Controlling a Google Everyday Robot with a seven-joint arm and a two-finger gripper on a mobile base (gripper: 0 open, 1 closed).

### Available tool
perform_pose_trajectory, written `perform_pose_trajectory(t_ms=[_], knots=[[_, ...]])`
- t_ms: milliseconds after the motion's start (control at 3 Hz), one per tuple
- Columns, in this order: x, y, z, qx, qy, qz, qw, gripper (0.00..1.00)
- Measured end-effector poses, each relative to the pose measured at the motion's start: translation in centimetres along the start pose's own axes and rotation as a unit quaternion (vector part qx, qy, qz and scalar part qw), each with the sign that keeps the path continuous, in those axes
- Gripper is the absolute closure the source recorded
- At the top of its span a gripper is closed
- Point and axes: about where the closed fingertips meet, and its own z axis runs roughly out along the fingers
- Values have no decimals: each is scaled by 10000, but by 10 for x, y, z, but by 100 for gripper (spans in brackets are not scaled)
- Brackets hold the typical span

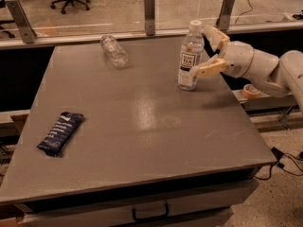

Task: Place blue plastic bottle upright

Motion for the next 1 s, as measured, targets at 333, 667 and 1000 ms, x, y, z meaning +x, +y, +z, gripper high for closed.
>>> perform_pose_trajectory(t_ms=[333, 667, 1000], knots=[[-30, -12, -25, 377, 309, -433, 9979, 0], [-106, -40, -90, 1356, 1029, -1385, 9756, 0], [-201, -58, -155, 2332, 1511, -2414, 9298, 0]])
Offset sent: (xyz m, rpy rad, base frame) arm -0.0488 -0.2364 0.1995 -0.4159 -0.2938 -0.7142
